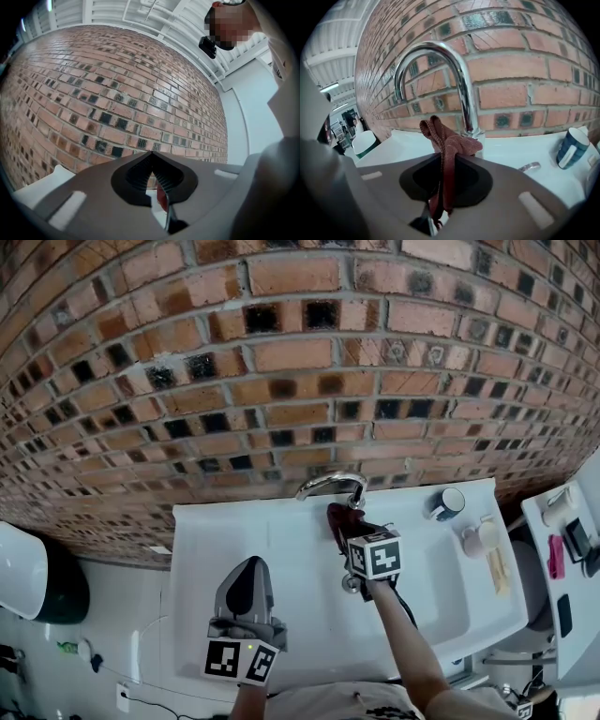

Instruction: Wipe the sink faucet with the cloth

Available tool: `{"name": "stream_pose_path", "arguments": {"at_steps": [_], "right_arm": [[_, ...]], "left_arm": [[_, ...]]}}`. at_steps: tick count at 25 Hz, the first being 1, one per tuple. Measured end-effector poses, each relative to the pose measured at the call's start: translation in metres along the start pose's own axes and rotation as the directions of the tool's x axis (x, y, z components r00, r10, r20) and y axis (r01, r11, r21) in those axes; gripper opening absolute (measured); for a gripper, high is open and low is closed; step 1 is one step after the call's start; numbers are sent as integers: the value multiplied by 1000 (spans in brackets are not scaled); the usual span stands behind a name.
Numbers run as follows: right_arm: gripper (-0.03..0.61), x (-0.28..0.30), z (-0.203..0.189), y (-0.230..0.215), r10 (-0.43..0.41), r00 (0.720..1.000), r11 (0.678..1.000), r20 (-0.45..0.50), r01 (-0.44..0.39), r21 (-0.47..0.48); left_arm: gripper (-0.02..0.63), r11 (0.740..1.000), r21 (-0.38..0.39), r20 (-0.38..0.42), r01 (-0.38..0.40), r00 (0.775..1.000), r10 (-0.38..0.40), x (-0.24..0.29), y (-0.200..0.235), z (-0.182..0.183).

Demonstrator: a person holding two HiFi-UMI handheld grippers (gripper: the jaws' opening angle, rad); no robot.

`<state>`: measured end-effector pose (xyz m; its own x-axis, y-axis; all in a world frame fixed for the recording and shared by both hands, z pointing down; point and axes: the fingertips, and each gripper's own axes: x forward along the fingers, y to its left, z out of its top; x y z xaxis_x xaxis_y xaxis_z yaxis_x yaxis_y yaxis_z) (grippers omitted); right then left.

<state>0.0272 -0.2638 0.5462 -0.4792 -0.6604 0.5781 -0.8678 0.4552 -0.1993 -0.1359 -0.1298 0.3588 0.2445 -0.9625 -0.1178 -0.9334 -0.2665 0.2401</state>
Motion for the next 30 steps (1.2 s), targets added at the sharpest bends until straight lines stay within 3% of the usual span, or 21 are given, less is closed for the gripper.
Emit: {"name": "stream_pose_path", "arguments": {"at_steps": [9, 18, 25, 30], "right_arm": [[51, -20, 7, -16, -48, 998, 997, 43, 46, 55], [50, -43, 51, -21, -94, 976, 993, 198, 78, 89], [51, -72, 103, 7, -38, 937, 999, 348, 26, 40], [51, -73, 118, 37, -1, 931, 999, 364, 19, -45]], "left_arm": [[5, 1000, -4, 3, 17, 1000, -17, 1, -6, -1], [5, 1000, -3, 14, 12, 1000, -12, -2, -3, 3], [5, 1000, -5, 22, 13, 1000, -13, -3, -4, 4], [5, 1000, -4, 22, 10, 1000, -10, -5, -3, 6]]}}
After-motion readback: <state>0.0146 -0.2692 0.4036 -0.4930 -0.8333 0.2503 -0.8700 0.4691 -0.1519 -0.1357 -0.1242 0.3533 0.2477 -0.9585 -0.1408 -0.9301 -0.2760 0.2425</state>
